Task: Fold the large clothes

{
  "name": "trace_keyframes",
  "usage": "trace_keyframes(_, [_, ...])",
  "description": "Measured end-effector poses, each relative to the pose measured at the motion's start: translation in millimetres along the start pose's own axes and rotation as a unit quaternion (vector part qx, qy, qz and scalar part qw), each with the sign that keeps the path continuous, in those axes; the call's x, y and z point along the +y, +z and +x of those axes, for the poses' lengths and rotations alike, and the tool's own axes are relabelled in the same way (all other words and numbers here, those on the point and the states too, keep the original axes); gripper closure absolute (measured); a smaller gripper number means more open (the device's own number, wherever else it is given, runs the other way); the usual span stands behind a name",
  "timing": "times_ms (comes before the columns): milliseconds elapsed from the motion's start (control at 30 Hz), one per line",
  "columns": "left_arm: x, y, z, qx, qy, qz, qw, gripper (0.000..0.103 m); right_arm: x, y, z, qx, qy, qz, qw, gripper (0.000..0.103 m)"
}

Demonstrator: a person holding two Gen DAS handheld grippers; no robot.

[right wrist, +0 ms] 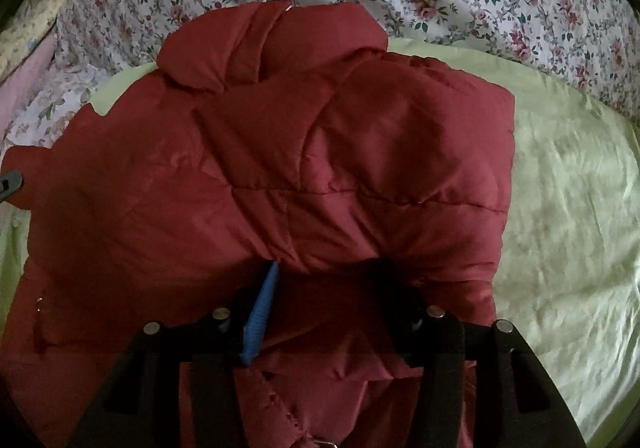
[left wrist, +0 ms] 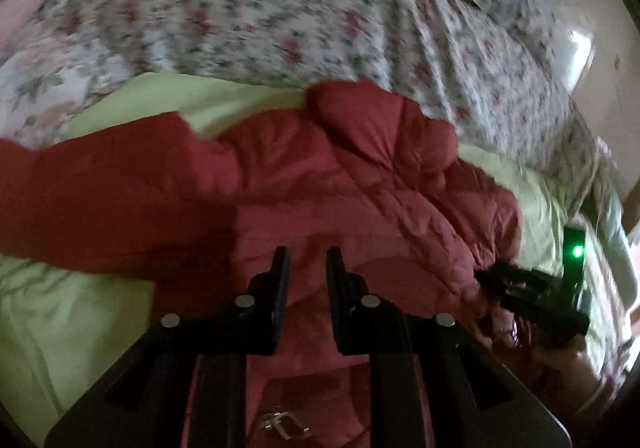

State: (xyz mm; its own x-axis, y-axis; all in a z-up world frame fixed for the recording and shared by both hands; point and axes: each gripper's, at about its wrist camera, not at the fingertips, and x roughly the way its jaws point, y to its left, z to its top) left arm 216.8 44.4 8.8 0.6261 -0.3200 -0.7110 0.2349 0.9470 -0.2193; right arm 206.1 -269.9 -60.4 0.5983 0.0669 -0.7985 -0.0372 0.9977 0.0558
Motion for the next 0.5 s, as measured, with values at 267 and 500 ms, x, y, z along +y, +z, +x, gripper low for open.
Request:
trace_keyframes(267, [6.8, -21.7, 66.6, 0.063, 0.056, 0.012, 0.9963, 0.083, 3.5, 1.8, -5.8, -0.011, -0.017, -0.001, 1.000, 0.050])
trace_keyframes(500, [13.4, -25.8, 65.9, 0.064, 0.046, 0.009, 0.9969, 0.081, 15.3, 4.2, -19.1, -0.026, -0.020, -0.011, 0.999, 0.049])
